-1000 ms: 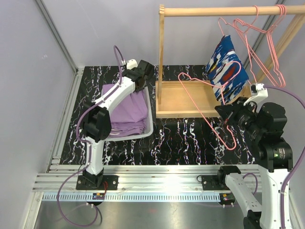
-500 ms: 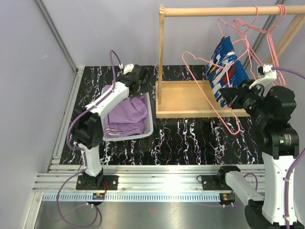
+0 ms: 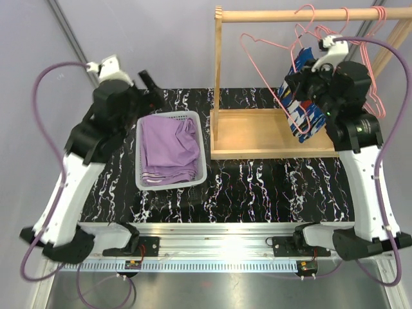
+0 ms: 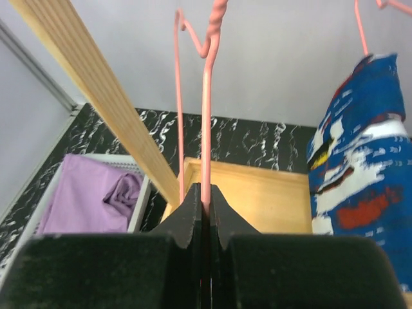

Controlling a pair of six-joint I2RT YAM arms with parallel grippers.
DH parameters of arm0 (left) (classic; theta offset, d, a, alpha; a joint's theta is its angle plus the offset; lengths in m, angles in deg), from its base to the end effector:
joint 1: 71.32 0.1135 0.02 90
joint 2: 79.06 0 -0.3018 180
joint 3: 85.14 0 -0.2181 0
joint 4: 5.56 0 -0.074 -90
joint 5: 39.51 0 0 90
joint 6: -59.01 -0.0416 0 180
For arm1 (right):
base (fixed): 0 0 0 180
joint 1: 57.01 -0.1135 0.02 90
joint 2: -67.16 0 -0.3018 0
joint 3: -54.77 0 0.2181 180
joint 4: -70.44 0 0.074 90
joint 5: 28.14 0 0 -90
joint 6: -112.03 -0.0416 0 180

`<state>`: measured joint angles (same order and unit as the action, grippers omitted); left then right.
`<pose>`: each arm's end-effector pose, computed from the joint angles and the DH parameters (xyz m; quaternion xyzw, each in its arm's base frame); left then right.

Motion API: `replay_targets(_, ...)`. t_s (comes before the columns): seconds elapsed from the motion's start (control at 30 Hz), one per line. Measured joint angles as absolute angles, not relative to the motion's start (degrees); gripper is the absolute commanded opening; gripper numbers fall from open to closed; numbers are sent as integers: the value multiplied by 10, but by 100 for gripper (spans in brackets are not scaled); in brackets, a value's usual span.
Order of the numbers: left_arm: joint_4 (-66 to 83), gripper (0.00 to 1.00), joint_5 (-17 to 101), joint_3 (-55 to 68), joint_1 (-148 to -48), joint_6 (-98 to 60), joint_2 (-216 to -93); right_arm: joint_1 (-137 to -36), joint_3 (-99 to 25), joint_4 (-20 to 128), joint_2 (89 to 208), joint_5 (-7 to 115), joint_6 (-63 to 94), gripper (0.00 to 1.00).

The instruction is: Remove the trousers from the hanger

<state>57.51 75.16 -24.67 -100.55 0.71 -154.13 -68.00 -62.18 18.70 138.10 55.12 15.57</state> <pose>0.1864 -0.0844 0.5222 -0.1417 0.7905 -0.1395 0.5793 0.1833 0.0406 0.5442 -0.0687 0.7381 0.1447 0.6554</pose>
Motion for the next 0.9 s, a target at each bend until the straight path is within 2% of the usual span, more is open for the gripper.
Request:
replay_targets(0.2, 576, 99, 728, -83, -1015, -13, -1360, -748, -654, 235, 1454, 663, 220, 0)
replay_targets(0.47, 630, 99, 713, 11, -1017, -40, -1287, -764, -643, 274, 1511, 739, 252, 0)
replay_targets(0.5, 637, 99, 713, 18, -1017, -44, -1280, -764, -636, 275, 1510, 741, 251, 3)
replay_targets(0.53, 644, 99, 713, 24, -1017, -49, -1271, -764, -621, 288, 1504, 742, 250, 11)
replay_targets(0.57, 652, 99, 713, 28, -1017, -54, -1263, -764, -607, 295, 1498, 742, 246, 38)
replay_targets(0.63, 658, 99, 711, 35, -1017, -65, -1245, -765, -583, 296, 1483, 742, 239, 54)
replay_targets(0.67, 660, 99, 710, 38, -1017, -70, -1239, -765, -576, 293, 1477, 742, 238, 67)
replay_targets(0.77, 658, 99, 702, 52, -1017, -88, -1210, -765, -575, 271, 1460, 742, 230, 88)
replay_targets(0.8, 659, 99, 701, 59, -1017, -93, -1200, -765, -580, 253, 1453, 742, 229, 99)
replay_targets(0.9, 660, 99, 702, 77, -1017, -105, -1176, -765, -620, 168, 1435, 747, 231, 99)
